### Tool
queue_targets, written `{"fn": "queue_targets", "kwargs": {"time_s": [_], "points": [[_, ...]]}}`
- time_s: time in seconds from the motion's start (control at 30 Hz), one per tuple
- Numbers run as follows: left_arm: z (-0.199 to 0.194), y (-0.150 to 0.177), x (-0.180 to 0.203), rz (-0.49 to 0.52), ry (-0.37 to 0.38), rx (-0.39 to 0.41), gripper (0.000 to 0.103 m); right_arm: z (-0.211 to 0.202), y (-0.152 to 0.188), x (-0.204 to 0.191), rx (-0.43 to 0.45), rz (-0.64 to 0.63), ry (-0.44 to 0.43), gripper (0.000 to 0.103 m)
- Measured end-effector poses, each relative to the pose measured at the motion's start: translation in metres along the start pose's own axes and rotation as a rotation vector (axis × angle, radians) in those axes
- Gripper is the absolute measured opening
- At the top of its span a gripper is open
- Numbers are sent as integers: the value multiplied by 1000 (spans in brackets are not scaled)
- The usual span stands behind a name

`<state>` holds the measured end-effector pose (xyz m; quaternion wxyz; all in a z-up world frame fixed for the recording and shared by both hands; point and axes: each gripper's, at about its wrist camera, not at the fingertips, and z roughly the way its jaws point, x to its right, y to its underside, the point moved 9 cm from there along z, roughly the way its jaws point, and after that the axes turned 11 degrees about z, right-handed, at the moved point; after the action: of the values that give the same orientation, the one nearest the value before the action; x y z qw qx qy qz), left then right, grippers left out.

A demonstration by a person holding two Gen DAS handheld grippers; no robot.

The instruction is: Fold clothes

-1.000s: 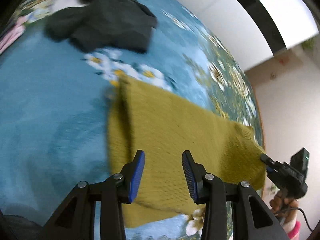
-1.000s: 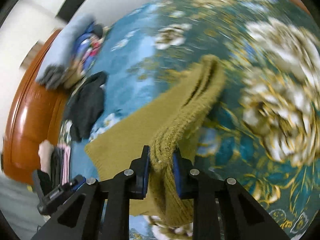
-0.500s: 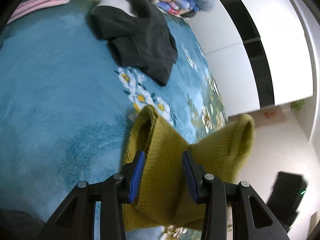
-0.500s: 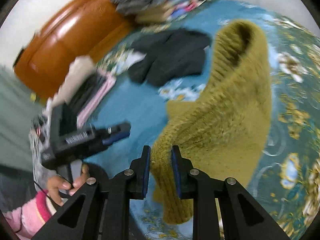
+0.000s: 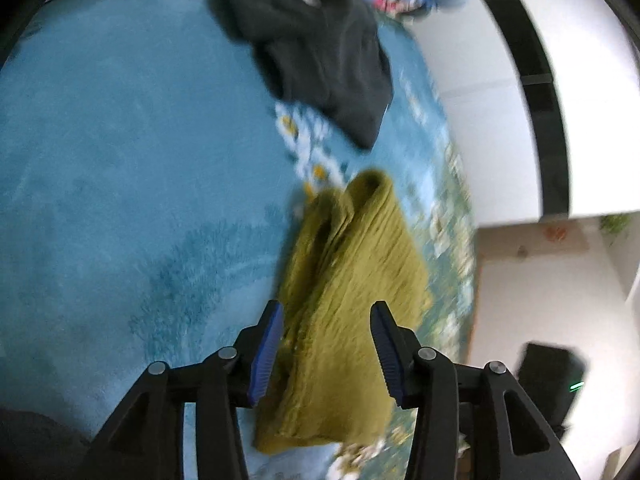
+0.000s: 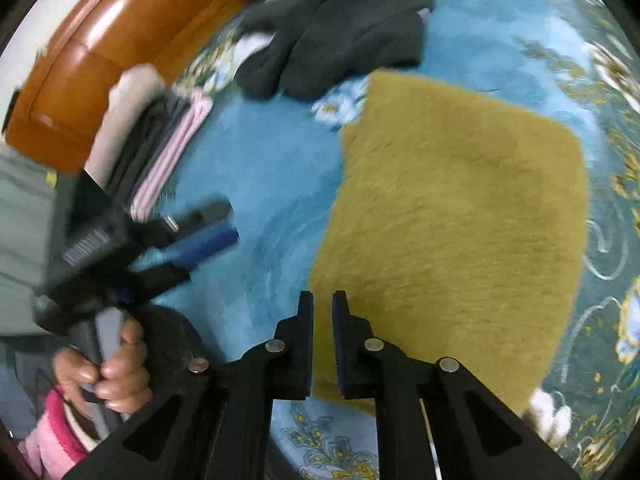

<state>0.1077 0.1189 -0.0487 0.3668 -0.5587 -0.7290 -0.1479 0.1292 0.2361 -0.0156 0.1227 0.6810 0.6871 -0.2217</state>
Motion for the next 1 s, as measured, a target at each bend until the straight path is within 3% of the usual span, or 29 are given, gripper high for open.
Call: {"fn": "queue_targets", "kwargs": {"time_s": [0.13,0.27,0.33,0.4,0.57,0.73,0.83,1.0], "points": [[38,17,1,79,-115,-151,50,-26,-6,32,62,79,12,10],[56,25,-1,66,-107,-212,48,-37,-6,66,86,183,20,10],[59,29,-3,52,-93,-227,46,-38,-4,82,89,248,11,10],[59,29,1,55,-61,-218,39,-40,0,96,91,308,-13,10],[60,34,8,102,-88,-227,22,-40,6,116,97,386,-39,10],[40,35,26,129,-50,-167,19,-46,8,126,112,400,-54,10],[29,50,41,142,-18,-193,18,-52,11,134,125,409,-58,10],[37,68,22,127,-154,-299,19,-53,22,152,108,443,-66,10]]}}
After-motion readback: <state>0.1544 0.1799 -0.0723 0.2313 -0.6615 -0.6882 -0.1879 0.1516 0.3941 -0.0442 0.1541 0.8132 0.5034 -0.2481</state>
